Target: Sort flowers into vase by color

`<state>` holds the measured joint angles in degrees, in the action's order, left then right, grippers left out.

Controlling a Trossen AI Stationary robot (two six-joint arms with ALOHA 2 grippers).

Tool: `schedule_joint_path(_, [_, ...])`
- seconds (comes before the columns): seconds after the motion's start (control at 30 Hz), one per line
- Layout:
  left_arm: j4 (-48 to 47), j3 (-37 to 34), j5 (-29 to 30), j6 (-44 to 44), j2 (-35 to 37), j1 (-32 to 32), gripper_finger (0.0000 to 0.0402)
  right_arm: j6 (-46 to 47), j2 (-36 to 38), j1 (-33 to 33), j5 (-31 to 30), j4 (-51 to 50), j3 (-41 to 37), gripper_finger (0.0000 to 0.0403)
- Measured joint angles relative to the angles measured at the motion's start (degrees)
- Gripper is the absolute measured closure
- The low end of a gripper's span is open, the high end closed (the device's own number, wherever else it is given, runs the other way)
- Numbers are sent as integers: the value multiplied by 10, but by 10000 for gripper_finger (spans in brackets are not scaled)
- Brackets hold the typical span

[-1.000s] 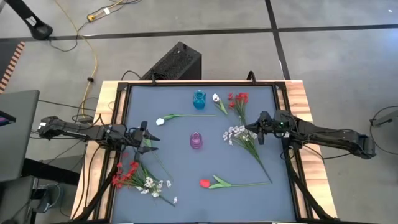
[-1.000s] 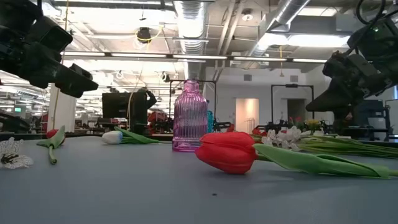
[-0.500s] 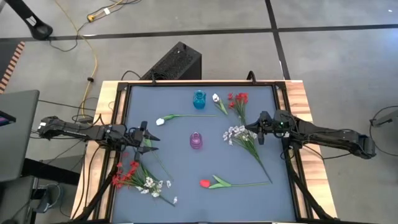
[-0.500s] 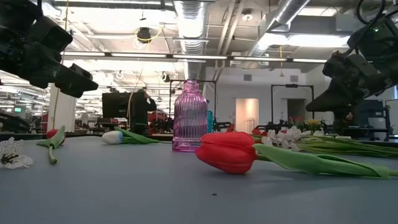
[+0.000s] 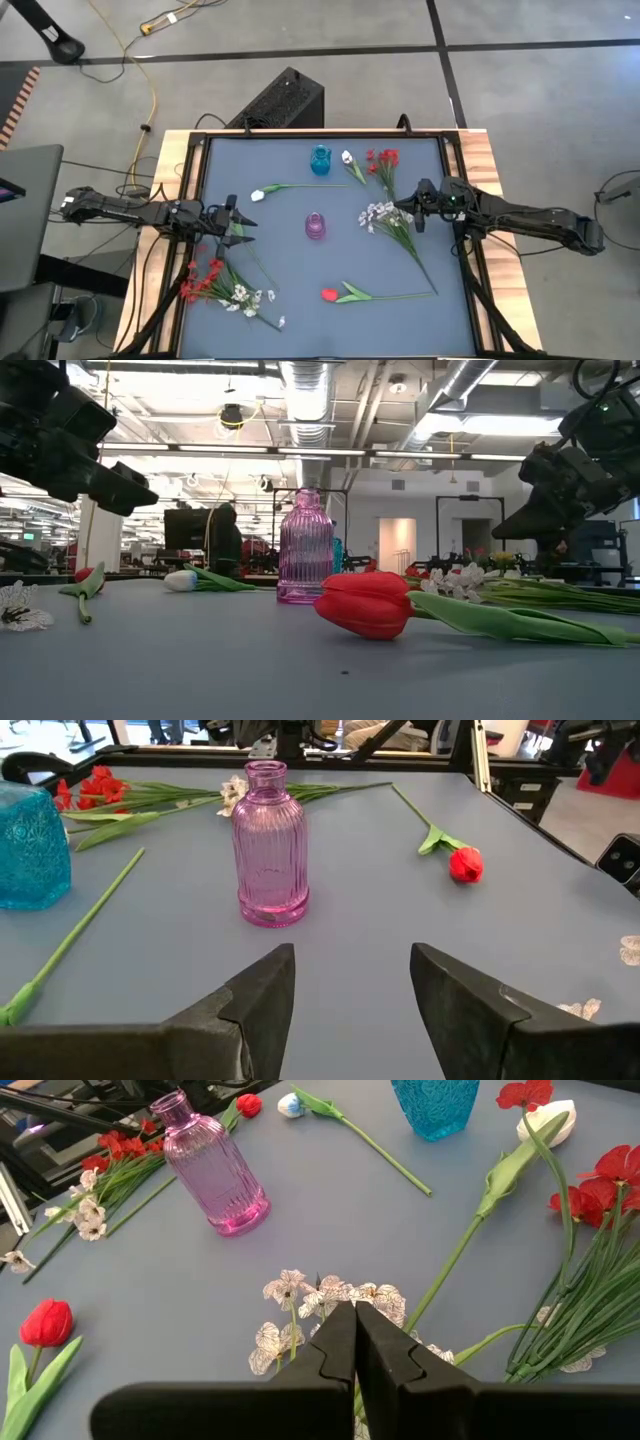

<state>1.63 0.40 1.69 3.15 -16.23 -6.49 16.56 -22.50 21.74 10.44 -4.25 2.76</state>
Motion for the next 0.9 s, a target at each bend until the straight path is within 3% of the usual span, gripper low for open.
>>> schedule_joint_path(0.27, [2, 0, 3, 48, 0, 0, 212, 0, 0, 0, 0, 0, 0, 371])
schedule_joint_path(0.5, [74, 0, 59, 105, 0, 0, 212, 0, 0, 1, -8, 9, 0, 371])
schedule_joint_path(0.67, [173, 1, 78, 106, 0, 0, 212, 1, 0, 2, -32, 84, -4, 371])
schedule_joint_path(0.9, [178, 41, 131, 96, -61, 0, 212, 23, 0, 2, -32, 200, 16, 371])
